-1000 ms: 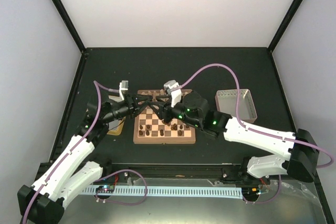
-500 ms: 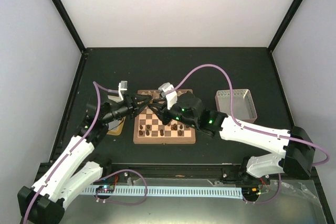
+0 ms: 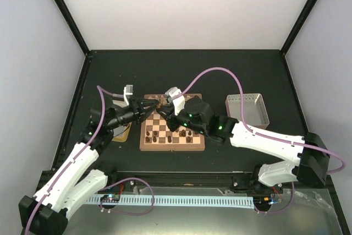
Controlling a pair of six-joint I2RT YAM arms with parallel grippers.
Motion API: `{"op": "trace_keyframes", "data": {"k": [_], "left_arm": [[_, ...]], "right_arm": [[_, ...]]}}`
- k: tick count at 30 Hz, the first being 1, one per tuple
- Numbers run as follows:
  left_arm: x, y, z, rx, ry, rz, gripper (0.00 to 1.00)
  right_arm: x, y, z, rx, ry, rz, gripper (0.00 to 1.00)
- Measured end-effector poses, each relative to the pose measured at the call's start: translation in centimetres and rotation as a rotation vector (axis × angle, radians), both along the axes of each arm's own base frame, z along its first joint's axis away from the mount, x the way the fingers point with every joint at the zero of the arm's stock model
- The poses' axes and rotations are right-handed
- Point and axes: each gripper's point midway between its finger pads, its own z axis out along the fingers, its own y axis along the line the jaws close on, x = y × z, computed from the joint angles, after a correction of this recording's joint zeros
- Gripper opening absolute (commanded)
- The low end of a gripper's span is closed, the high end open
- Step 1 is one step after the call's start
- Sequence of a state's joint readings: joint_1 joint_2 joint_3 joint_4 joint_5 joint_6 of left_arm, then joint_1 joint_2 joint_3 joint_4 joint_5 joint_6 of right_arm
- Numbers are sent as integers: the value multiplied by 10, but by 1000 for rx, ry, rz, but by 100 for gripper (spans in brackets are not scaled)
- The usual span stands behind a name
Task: Set up the chess pieces on the board
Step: Place the chess piece on the chessboard.
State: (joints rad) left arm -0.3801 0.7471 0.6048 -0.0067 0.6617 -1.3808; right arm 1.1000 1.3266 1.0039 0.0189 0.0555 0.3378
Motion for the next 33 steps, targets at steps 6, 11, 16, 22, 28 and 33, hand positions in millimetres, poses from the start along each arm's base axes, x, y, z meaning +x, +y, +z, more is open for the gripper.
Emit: {"op": "trace_keyframes", "data": {"k": [6,11,16,22,28,33], "left_arm": [[-2,-1,-1,18,-25,-14,42],[-2,-1,-1,26,-41,-20,55],[-1,-2,-3,47,-75,-28,54],[0,-6,-11,106,-111,-71,31],[-4,-14,-4,130,-171,-156,27],[-10,-20,-5,136,-177,-229,7]], "right_arm": [[5,-8,3,-4,-29,-28,1],[0,-15,-1,-8,-39,-15,1],[-8,-17,-7,-14,-36,20,1],[-17,-22,-8,-7,-33,52,1],[-20,-22,-10,-8,-22,75,1],[-22,-21,-10,-4,-15,87,2]]}}
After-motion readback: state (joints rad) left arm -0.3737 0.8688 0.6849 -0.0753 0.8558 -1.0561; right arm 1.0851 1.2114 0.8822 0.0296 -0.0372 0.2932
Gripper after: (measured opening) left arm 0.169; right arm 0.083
